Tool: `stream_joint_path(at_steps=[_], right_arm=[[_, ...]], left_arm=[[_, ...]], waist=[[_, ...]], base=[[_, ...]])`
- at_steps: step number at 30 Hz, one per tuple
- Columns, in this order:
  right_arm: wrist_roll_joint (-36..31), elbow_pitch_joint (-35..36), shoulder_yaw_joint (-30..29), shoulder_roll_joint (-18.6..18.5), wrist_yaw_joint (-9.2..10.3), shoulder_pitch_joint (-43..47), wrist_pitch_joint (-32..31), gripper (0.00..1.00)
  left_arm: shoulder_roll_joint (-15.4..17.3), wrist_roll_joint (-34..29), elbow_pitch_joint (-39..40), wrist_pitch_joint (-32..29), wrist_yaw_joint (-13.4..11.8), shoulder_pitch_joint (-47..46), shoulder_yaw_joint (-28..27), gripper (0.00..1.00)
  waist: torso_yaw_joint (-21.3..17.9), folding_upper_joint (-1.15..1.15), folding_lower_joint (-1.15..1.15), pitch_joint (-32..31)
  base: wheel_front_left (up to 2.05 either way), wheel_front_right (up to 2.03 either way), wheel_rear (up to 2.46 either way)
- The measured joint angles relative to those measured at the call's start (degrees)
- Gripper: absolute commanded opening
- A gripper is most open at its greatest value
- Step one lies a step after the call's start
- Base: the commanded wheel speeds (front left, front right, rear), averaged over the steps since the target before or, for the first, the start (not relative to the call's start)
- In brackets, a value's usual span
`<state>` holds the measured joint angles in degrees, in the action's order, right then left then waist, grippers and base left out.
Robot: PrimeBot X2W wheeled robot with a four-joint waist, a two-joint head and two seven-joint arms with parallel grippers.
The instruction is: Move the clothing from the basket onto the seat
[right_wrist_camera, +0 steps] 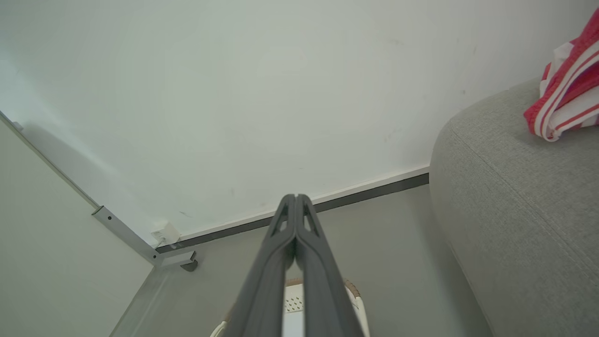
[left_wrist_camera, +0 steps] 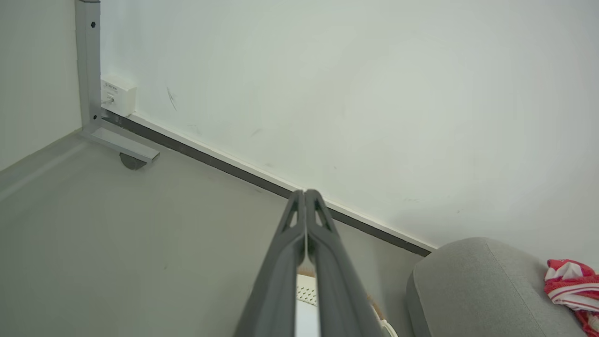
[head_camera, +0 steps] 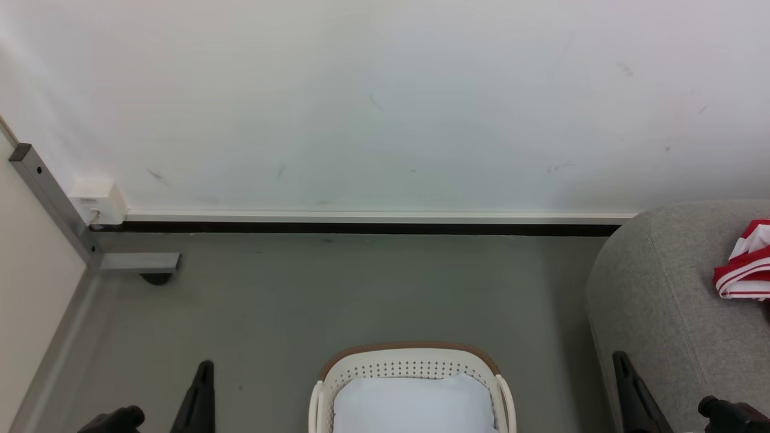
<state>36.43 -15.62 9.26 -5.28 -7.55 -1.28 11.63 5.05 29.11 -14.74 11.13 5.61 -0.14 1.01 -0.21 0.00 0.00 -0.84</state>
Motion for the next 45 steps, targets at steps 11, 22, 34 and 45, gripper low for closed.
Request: stream_joint_path(at_steps=[11,22,34,45], right_arm=[[8.9,0.1,-1.9,0.0,0.00,-0.9,-2.4,0.00],[17.0,0.2,-3.6,0.0,0.00,-1.4,-4.5,0.00],[24.6,0.4,-5.1,0.0,0.00,-2.2,-6.5,0.00],[31.0,0.6,-6.4,0.0,0.00,-2.7,-8.1,0.00]], left_arm=[[-0.4,9.4,0.4,-2.6,0.0,-0.8,-1.0,0.00],[-0.6,18.3,0.8,-5.0,0.0,-1.6,-2.1,0.00],[-0.8,26.3,1.1,-7.1,0.0,-2.3,-2.9,0.00],[-1.1,33.2,1.4,-9.2,0.0,-3.0,-3.9,0.00]], waist=[[0.0,0.00,0.00,0.1],[0.0,0.00,0.00,0.2],[0.1,0.00,0.00,0.2],[0.1,0.00,0.00,0.3]], base=[[0.00,0.00,0.00],[0.00,0.00,0.00],[0.00,0.00,0.00],[0.00,0.00,0.00]])
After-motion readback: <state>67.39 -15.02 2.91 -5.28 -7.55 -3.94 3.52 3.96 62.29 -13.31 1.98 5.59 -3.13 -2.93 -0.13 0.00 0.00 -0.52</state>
